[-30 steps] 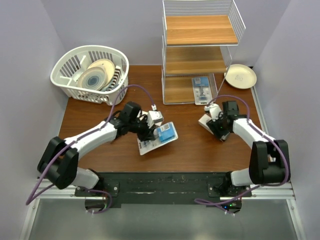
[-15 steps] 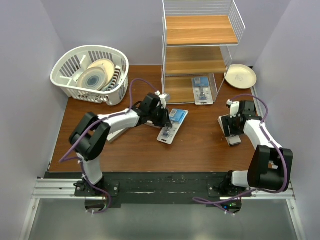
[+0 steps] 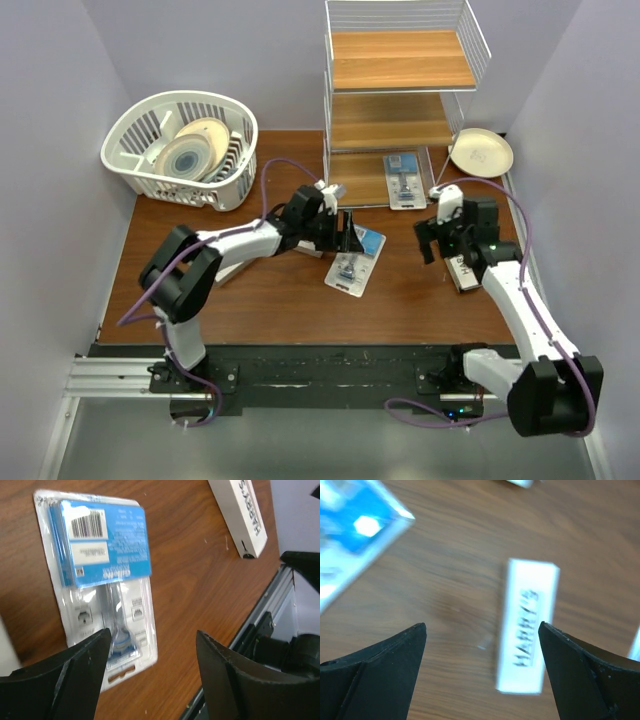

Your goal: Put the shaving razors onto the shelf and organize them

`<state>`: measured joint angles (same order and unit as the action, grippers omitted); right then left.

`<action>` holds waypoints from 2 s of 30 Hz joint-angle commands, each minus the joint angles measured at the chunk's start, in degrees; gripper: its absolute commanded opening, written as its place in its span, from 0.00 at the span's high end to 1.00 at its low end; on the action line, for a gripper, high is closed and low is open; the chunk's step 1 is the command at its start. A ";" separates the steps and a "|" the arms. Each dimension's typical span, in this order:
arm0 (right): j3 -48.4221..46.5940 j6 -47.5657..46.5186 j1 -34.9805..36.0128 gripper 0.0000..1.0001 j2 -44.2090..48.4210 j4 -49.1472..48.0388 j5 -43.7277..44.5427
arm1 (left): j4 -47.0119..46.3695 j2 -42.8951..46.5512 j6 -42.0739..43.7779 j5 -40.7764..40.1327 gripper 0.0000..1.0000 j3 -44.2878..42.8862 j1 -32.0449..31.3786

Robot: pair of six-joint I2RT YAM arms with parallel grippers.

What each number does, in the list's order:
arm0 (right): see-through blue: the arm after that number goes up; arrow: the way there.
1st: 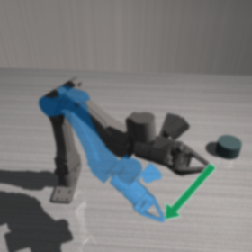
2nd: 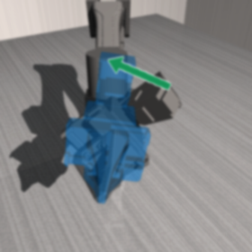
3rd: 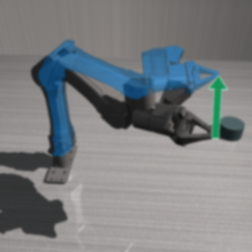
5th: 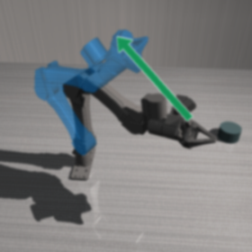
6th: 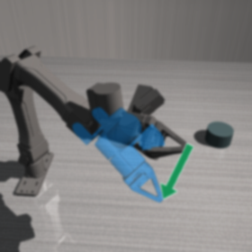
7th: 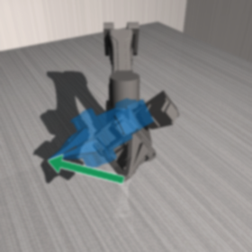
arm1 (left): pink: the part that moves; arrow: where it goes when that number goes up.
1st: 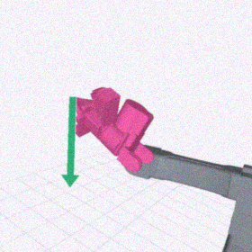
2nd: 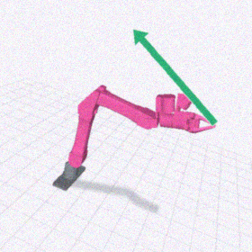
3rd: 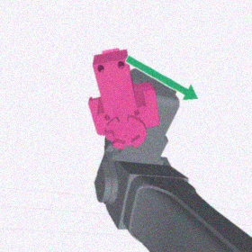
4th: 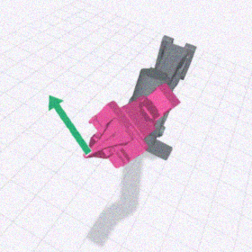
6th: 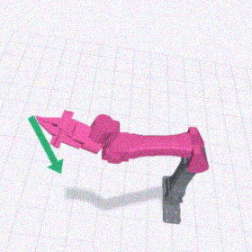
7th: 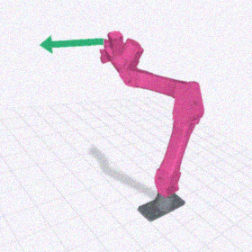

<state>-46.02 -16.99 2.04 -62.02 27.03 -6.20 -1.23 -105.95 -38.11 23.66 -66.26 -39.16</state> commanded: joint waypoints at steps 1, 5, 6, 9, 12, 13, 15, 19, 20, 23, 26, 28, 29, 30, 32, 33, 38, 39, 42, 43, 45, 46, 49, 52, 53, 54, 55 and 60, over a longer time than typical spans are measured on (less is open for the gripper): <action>-2.84 10.27 9.89 0.01 0.68 -0.48 -2.86 | -5.79 11.45 3.74 2.97 0.27 8.39 2.59; -6.18 18.99 19.64 0.13 -5.03 -1.44 -4.61 | -5.00 20.93 8.39 3.76 0.34 13.60 6.89; -6.62 20.41 21.06 0.16 -7.22 -2.84 -2.96 | -5.27 22.53 8.49 5.24 0.35 16.31 8.90; -9.25 31.18 26.42 0.28 -13.62 -3.56 5.79 | -6.15 28.86 10.33 8.50 0.39 20.80 11.11; -14.09 40.24 33.18 0.29 -18.56 -2.94 12.33 | -6.24 35.19 12.09 9.65 0.41 24.06 15.75; -16.53 42.46 36.07 0.29 -21.27 -2.60 15.39 | -5.63 36.85 12.61 9.65 0.42 24.33 17.60; -19.01 48.86 38.90 0.30 -24.01 -0.15 18.57 | -4.22 38.09 12.62 9.48 0.43 25.38 23.65; -23.23 56.27 42.43 0.35 -29.81 4.87 22.27 | -5.26 42.13 11.04 10.17 0.44 27.06 31.58; -23.32 57.41 42.43 0.36 -30.44 5.92 24.72 | -6.14 42.84 10.52 10.70 0.44 27.41 34.30; -22.89 61.72 41.90 0.44 -32.19 8.31 27.29 | -7.20 44.69 8.41 11.05 0.44 28.11 41.31; -22.27 62.43 41.90 0.44 -33.33 5.94 27.20 | -8.17 46.27 7.61 10.62 0.44 28.20 46.96; -22.18 62.70 41.81 0.43 -34.48 5.15 27.03 | -8.61 47.67 7.96 10.62 0.44 28.64 48.47; -22.01 62.61 41.64 0.43 -35.01 3.84 26.59 | -8.78 48.03 7.96 10.62 0.44 28.99 49.43; -22.09 62.70 41.64 0.43 -36.23 3.48 26.24 | -8.87 48.47 8.05 10.62 0.44 29.95 49.70; -22.18 62.52 41.55 0.43 -37.38 1.90 25.88 | -9.05 50.40 7.79 10.53 0.44 31.18 50.23; -22.18 62.35 41.46 0.43 -38.78 1.72 25.97 | -9.05 51.01 7.61 10.44 0.44 32.41 50.32; -22.45 65.94 39.97 0.45 -41.52 4.26 27.55 | -9.57 54.71 7.17 9.65 0.44 36.28 51.11; -22.36 65.77 39.79 0.45 -41.69 4.09 27.81 | -9.84 54.97 7.00 9.56 0.44 36.64 51.28; -21.83 64.99 39.00 0.47 -42.13 3.04 28.61 | -11.51 55.33 5.86 9.65 0.44 37.43 52.16; -21.48 64.20 38.83 0.51 -42.31 2.25 28.70 | -12.03 55.24 5.76 9.65 0.44 37.52 52.25; -21.13 62.36 38.56 0.57 -42.74 0.58 28.61 | -12.47 55.15 5.76 9.65 0.44 37.69 52.43; -21.13 61.65 38.47 0.59 -43.18 0.14 28.61 | -12.56 55.06 5.68 9.65 0.44 37.69 52.34; -20.86 57.09 38.47 0.72 -43.54 -2.67 27.56 | -13.00 55.24 5.15 9.83 0.44 38.22 52.34; -20.60 51.02 38.21 0.84 -43.19 -6.36 26.06 | -13.00 55.85 4.97 9.74 0.45 38.84 52.34; -20.78 48.48 38.12 0.90 -42.66 -7.59 26.06 | -13.00 55.94 4.89 9.65 0.45 39.19 52.34; -21.13 47.07 38.21 0.92 -42.48 -8.21 26.15 | -13.00 56.29 4.88 9.48 0.45 39.36 52.34; -21.22 45.57 38.12 0.93 -42.22 -8.74 26.06 | -13.26 56.38 4.88 9.39 0.45 39.63 52.34; -22.97 41.87 36.72 0.98 -42.48 -11.12 27.82 | -15.81 56.12 3.75 9.65 0.45 41.30 52.34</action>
<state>-67.02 29.69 40.38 -105.10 20.10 19.57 -12.43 -50.19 -32.56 33.21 -25.98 12.73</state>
